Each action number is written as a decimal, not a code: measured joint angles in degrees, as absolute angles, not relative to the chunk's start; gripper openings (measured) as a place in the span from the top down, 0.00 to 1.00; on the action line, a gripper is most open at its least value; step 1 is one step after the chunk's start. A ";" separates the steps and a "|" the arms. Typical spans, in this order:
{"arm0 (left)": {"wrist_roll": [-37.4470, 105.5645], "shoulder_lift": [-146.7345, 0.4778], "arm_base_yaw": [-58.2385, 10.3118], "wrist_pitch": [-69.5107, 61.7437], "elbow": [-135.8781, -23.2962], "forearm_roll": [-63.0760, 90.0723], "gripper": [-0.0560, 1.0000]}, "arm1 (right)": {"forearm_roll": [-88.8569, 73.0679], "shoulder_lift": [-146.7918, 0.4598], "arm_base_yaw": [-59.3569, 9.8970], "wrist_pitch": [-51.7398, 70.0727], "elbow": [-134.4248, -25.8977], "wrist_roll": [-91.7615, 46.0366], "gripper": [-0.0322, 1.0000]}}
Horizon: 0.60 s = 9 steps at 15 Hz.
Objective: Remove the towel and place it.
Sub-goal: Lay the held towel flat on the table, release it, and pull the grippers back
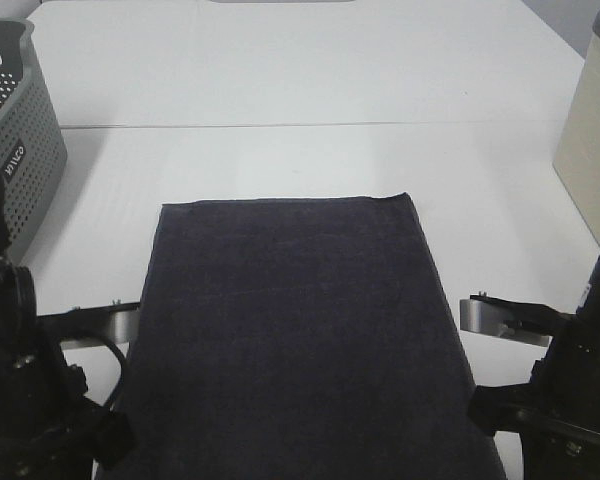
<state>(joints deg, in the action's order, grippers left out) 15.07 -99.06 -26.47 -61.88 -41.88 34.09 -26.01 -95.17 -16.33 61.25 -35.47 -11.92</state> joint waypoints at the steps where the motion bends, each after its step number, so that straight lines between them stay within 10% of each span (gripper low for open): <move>1: 15.07 -101.81 -28.48 -61.31 -42.97 33.92 0.95 | -25.15 -95.57 -16.27 60.28 -35.41 -12.32 0.96; 9: 14.50 -102.96 -34.78 -60.91 -46.70 31.63 0.86 | -23.09 -95.68 -15.93 59.59 -35.41 -13.64 0.88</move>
<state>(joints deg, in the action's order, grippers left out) 14.50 -102.96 -34.78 -60.91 -46.70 31.63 -23.09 -95.68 -15.93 59.59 -35.41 -13.64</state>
